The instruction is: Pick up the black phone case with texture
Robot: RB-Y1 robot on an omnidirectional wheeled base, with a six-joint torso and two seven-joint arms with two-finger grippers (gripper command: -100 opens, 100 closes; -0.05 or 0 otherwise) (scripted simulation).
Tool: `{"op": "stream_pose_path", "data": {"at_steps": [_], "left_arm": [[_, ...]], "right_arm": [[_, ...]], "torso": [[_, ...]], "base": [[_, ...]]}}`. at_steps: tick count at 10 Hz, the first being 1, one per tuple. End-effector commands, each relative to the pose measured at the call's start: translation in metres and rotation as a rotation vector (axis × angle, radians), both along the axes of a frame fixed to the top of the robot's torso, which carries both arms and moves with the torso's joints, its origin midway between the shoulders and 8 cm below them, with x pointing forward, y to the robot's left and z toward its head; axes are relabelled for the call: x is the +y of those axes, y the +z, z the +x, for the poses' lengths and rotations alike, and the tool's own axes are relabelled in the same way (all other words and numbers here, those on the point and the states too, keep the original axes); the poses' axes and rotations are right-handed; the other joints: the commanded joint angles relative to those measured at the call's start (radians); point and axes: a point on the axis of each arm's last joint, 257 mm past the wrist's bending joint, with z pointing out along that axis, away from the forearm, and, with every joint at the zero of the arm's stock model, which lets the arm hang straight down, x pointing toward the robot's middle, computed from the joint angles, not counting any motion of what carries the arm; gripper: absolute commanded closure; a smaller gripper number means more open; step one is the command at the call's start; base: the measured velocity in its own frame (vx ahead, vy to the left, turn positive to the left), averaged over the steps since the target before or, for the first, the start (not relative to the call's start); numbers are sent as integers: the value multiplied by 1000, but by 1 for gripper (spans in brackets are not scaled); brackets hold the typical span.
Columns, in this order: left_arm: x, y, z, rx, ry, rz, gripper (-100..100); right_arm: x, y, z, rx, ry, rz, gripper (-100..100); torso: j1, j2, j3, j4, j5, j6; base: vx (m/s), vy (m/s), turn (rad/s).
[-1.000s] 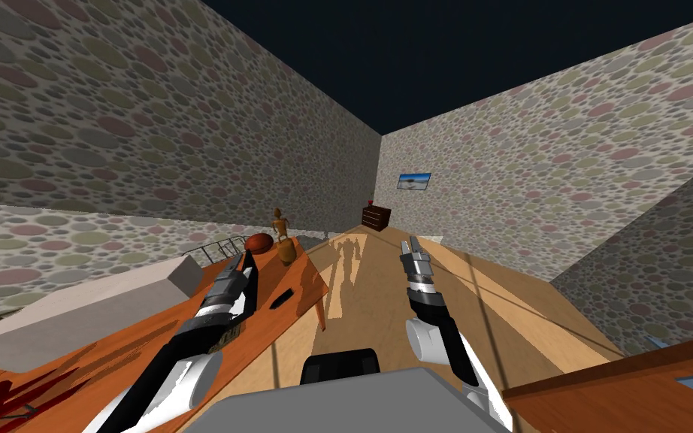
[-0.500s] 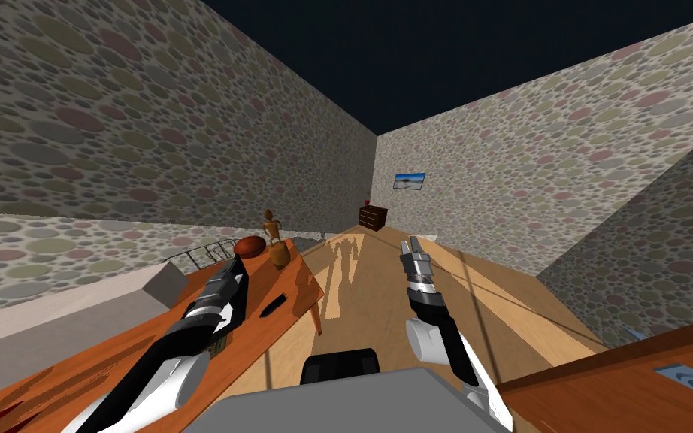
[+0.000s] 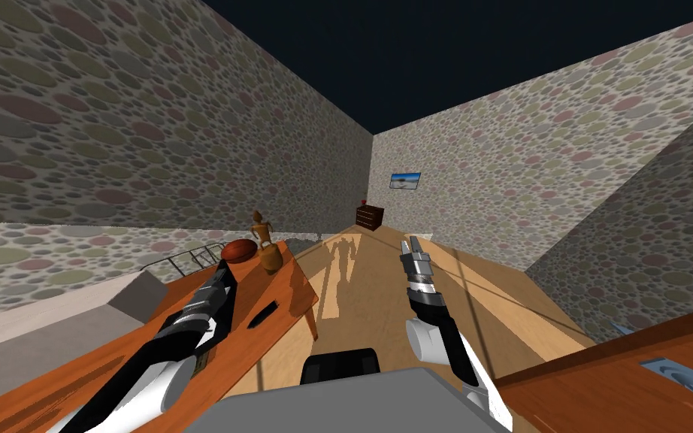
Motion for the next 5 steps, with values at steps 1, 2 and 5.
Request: {"op": "stream_pose_path", "data": {"at_steps": [1,2,5], "left_arm": [[15,-12,-9,48,28,-16,-100],[41,-26,-20,95,78,-33,-100],[68,-50,-37,179,137,-73,-100]], "right_arm": [[0,0,0,0,0,0,0],[0,0,0,0,0,0,0],[0,0,0,0,0,0,0]], "torso": [[0,0,0,0,0,0],[0,0,0,0,0,0],[-1,-2,-1,0,0,0]], "base": [[38,-35,-74],[65,-61,-139],[67,-45,-72]]}}
